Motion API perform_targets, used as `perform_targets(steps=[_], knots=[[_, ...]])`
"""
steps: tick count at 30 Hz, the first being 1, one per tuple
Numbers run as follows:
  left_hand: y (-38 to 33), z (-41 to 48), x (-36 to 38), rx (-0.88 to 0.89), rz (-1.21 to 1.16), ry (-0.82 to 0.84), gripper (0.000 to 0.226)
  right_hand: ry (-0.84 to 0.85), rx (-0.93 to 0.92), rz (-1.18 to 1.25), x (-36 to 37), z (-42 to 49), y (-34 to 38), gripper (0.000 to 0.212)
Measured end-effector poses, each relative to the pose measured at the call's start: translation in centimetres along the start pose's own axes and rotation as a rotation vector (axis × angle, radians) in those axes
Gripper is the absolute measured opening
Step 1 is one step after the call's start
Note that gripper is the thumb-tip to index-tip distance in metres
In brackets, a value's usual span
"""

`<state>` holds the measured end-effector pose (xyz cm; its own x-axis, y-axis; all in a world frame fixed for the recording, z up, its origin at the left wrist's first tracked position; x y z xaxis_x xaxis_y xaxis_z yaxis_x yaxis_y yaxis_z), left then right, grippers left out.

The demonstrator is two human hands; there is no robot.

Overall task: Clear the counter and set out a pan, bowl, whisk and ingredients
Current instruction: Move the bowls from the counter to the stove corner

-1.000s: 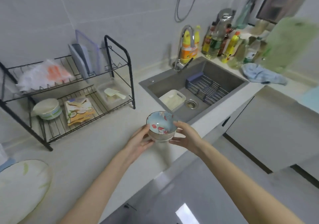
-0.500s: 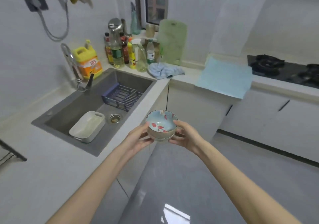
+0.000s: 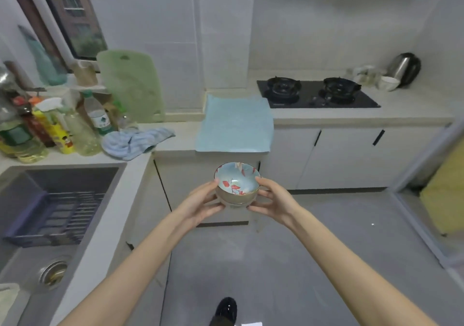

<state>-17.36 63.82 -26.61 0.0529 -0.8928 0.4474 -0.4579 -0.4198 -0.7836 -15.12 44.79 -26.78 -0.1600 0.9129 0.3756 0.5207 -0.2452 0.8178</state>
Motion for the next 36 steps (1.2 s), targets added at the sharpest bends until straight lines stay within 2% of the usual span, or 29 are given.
perform_targets(steps=[4, 10, 16, 19, 21, 23, 29, 36], knots=[[-3.4, 7.0, 3.2, -0.015, 0.043, 0.117, 0.019, -0.097, -0.063, 0.048, -2.8, 3.7, 4.6, 0.037], [-7.7, 16.4, 9.8, -0.065, 0.138, 0.32, 0.014, -0.246, -0.157, 0.12, -8.2, 7.3, 11.6, 0.036], [-8.7, 24.0, 16.3, -0.112, 0.2, 0.466, 0.023, -0.359, -0.199, 0.139, -14.8, 9.2, 16.7, 0.033], [-8.5, 27.5, 19.6, -0.12, 0.216, 0.525, 0.031, -0.375, -0.21, 0.148, -18.4, 10.3, 18.7, 0.042], [-8.0, 30.7, 22.1, -0.13, 0.221, 0.55, 0.046, -0.393, -0.213, 0.17, -21.4, 11.3, 20.2, 0.045], [-7.5, 33.7, 24.2, -0.145, 0.217, 0.554, 0.056, -0.403, -0.217, 0.183, -24.2, 12.4, 21.7, 0.038], [-6.5, 42.0, 32.8, -0.14, 0.187, 0.536, 0.056, -0.407, -0.213, 0.209, -34.1, 15.4, 27.3, 0.034], [-6.4, 50.3, 43.5, -0.126, 0.167, 0.528, 0.057, -0.403, -0.198, 0.197, -45.0, 18.6, 35.1, 0.039]])
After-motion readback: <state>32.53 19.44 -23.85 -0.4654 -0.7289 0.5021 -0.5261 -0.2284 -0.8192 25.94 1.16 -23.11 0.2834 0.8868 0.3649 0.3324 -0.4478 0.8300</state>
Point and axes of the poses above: each hand's wrist, its own z-axis towards the middle knuckle, its own x-axis out of the palm, y = z × x, the point moved 4 cm from there along z, towards the middle knuckle, and after that the axes turned 7 degrees about y, right-handed, at the moved point
